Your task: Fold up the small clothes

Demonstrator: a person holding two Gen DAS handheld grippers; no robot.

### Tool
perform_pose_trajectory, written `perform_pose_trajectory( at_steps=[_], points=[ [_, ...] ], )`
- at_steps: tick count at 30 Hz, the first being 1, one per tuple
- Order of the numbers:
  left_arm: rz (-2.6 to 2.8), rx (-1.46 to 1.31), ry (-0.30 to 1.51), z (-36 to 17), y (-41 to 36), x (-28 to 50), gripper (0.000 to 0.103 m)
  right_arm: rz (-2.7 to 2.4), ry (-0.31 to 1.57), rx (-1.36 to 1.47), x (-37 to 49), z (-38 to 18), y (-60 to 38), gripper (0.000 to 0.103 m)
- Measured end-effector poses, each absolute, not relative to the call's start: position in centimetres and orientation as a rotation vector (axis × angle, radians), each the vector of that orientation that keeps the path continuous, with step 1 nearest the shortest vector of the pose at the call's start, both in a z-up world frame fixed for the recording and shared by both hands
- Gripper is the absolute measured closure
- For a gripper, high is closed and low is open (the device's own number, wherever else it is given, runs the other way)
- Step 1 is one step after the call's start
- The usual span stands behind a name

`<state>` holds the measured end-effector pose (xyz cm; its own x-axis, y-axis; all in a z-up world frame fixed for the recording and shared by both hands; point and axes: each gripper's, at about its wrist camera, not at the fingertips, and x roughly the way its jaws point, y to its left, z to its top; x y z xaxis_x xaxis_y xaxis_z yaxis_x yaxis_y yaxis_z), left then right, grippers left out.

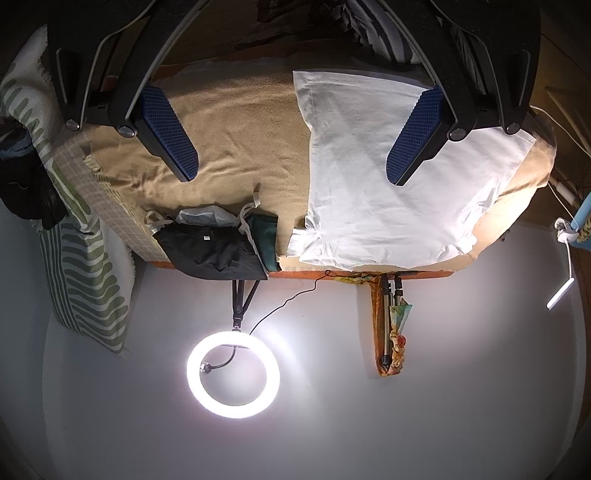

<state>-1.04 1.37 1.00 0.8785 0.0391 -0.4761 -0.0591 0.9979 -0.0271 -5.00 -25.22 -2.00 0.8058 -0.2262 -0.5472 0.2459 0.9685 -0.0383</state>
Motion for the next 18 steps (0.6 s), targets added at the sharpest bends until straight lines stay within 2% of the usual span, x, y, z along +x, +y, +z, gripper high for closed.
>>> perform_pose_trajectory(
  at_steps=[10,16,18],
  points=[
    [0.090,-0.030,0.496,-0.7,3.3,0.9,0.002,-0.216,0.540,-0.006,-1.3,-1.5,-26.1,0.000],
    [0.077,-0.089,0.548,-3.6,6.7,2.9,0.010,-0.134,0.519,0.016,2.9,0.0,-27.1,0.000],
    [0.056,-0.134,0.575,-4.8,7.9,3.4,0.017,-0.098,0.522,0.018,4.6,0.5,-26.9,0.000]
  ],
)
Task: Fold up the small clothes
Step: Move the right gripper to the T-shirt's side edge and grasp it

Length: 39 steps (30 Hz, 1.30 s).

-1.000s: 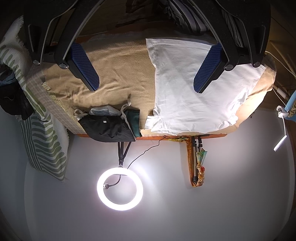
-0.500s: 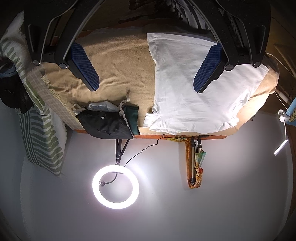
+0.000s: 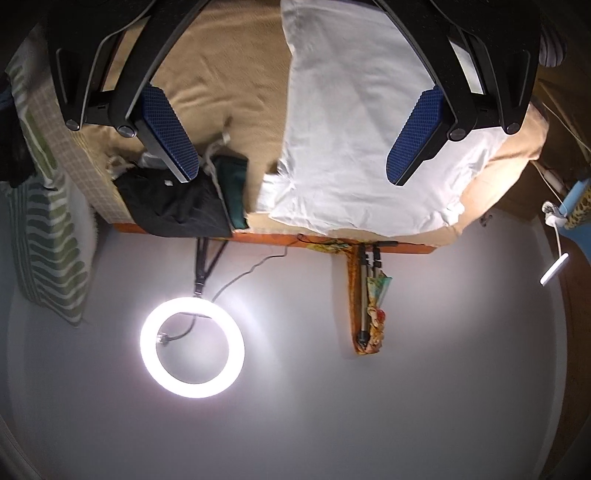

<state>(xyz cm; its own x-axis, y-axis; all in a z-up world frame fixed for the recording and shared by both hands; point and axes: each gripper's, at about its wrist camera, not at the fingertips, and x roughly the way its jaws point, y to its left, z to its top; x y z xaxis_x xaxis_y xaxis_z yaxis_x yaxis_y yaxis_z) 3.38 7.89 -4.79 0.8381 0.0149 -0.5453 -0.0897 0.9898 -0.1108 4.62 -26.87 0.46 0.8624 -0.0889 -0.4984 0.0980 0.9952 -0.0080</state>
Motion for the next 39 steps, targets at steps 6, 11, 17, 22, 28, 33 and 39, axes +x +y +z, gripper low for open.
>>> perform_pose_trajectory(
  at_steps=[6,11,17,22,28,33,39],
  points=[
    [-0.007,-0.264,0.686,-8.9,10.7,5.1,0.033,0.015,0.553,0.018,10.6,1.3,-25.1,0.000],
    [-0.064,-0.292,0.752,-11.8,11.0,6.0,0.043,0.114,0.602,0.025,15.2,1.0,-21.8,0.000],
    [-0.098,-0.315,0.828,-15.2,10.6,6.8,0.048,0.207,0.641,-0.004,20.7,-0.1,-16.5,0.002],
    [-0.109,-0.325,0.871,-17.6,10.4,7.7,0.054,0.281,0.697,-0.023,25.0,-2.0,-11.6,0.006],
    [-0.129,-0.322,0.871,-18.9,10.2,8.1,0.062,0.330,0.774,0.018,30.8,-5.0,-7.2,0.010],
    [-0.157,-0.331,0.860,-19.5,10.4,8.1,0.073,0.367,0.837,0.030,35.5,-8.5,-2.4,0.013],
    [-0.215,-0.330,0.855,-20.1,10.3,8.1,0.089,0.399,0.935,0.068,40.5,-13.3,2.2,0.022]
  ],
)
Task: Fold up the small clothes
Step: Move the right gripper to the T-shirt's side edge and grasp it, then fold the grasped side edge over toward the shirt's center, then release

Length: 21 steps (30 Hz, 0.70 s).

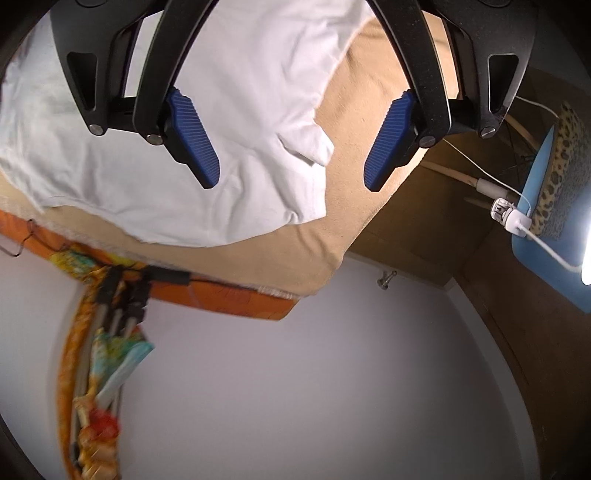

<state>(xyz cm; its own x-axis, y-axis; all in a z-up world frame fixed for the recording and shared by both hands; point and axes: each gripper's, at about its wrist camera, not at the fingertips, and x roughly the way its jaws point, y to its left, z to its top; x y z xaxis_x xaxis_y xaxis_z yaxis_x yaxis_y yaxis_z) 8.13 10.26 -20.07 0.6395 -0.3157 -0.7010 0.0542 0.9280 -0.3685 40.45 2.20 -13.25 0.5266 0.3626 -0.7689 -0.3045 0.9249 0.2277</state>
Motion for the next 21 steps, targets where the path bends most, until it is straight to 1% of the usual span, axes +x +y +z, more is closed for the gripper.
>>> perform_pose_trajectory(
  at_steps=[1,3,5,9,10,11,12,13,14,17,19,20,21],
  points=[
    [-0.224,-0.335,0.854,-20.2,10.3,8.2,0.091,0.394,0.952,0.068,41.2,-14.0,2.9,0.024],
    [-0.237,-0.348,0.849,-20.3,10.4,8.2,0.099,0.395,0.975,0.061,42.5,-15.5,4.3,0.025],
    [-0.247,-0.364,0.841,-20.2,10.6,8.3,0.103,0.395,0.990,0.047,43.5,-16.7,5.7,0.025],
    [-0.248,-0.373,0.815,-19.7,11.0,8.1,0.103,0.382,1.028,0.012,45.6,-19.0,7.8,0.026],
    [-0.232,-0.357,0.804,-19.4,11.0,8.0,0.099,0.376,1.037,-0.003,46.0,-19.7,8.4,0.026],
    [-0.216,-0.344,0.796,-19.2,11.1,7.9,0.079,0.371,1.041,-0.016,46.2,-20.1,8.8,0.026],
    [-0.201,-0.333,0.786,-19.1,11.2,7.7,0.070,0.365,1.046,-0.034,46.4,-20.5,9.2,0.026],
    [-0.186,-0.321,0.777,-18.9,11.2,7.6,0.062,0.360,1.049,-0.050,46.6,-20.8,9.6,0.026],
    [-0.179,-0.308,0.780,-18.9,11.2,7.5,0.060,0.359,1.050,-0.065,46.8,-21.1,9.9,0.026],
    [-0.180,-0.289,0.819,-19.8,10.8,7.8,0.063,0.349,1.057,-0.111,47.2,-21.8,10.7,0.026],
    [-0.195,-0.291,0.841,-20.5,10.5,8.1,0.069,0.340,1.074,-0.135,47.7,-22.5,11.0,0.026],
    [-0.188,-0.277,0.819,-20.5,10.3,8.0,0.074,0.336,1.080,-0.145,47.9,-22.8,11.1,0.027],
    [-0.197,-0.268,0.821,-20.5,10.0,8.2,0.083,0.330,1.091,-0.158,48.1,-23.2,11.1,0.028]
  ],
)
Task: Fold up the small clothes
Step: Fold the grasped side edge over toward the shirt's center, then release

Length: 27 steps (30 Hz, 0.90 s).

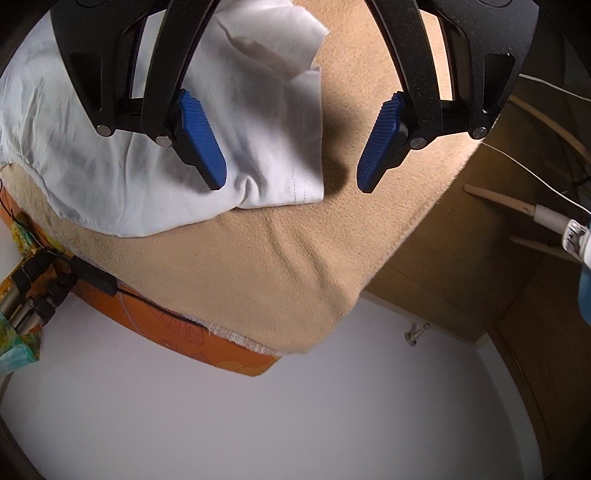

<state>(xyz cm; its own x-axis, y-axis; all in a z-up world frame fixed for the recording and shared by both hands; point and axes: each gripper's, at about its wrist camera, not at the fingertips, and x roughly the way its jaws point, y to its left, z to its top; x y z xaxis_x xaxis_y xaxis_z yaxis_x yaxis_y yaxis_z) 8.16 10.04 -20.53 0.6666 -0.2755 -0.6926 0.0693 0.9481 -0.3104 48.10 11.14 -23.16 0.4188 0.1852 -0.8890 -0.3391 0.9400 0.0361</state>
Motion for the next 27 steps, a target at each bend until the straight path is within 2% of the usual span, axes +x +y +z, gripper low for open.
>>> perform_pose_trajectory(
  at_steps=[2,3,5,8,9,10,11,12,13,27],
  points=[
    [-0.224,-0.291,0.818,-20.6,9.8,8.4,0.098,0.324,1.106,-0.158,48.4,-23.7,10.9,0.029],
    [-0.237,-0.302,0.815,-20.6,9.8,8.4,0.103,0.323,1.100,-0.160,48.5,-23.7,10.8,0.029],
    [-0.259,-0.297,0.812,-20.5,9.7,8.6,0.103,0.324,1.101,-0.175,48.7,-23.7,10.7,0.031],
    [-0.293,-0.304,0.801,-20.0,9.9,8.4,0.103,0.321,1.091,-0.234,48.5,-23.6,11.0,0.040],
    [-0.301,-0.313,0.800,-20.0,10.0,8.5,0.103,0.325,1.087,-0.248,48.5,-23.5,11.0,0.049],
    [-0.311,-0.323,0.799,-19.8,10.1,8.5,0.103,0.325,1.084,-0.256,48.7,-23.3,10.9,0.063],
    [-0.317,-0.330,0.796,-19.5,10.2,8.3,0.103,0.320,1.085,-0.263,48.7,-23.2,10.9,0.071],
    [-0.325,-0.338,0.794,-19.4,10.3,8.4,0.103,0.311,1.087,-0.270,48.9,-23.1,10.7,0.086],
    [-0.335,-0.350,0.792,-19.3,10.5,8.3,0.103,0.304,1.093,-0.271,49.1,-23.0,10.3,0.093],
    [-0.436,-0.330,0.761,-16.5,8.5,7.4,0.103,0.356,0.988,-0.072,48.7,-17.6,3.3,0.096]
  ],
)
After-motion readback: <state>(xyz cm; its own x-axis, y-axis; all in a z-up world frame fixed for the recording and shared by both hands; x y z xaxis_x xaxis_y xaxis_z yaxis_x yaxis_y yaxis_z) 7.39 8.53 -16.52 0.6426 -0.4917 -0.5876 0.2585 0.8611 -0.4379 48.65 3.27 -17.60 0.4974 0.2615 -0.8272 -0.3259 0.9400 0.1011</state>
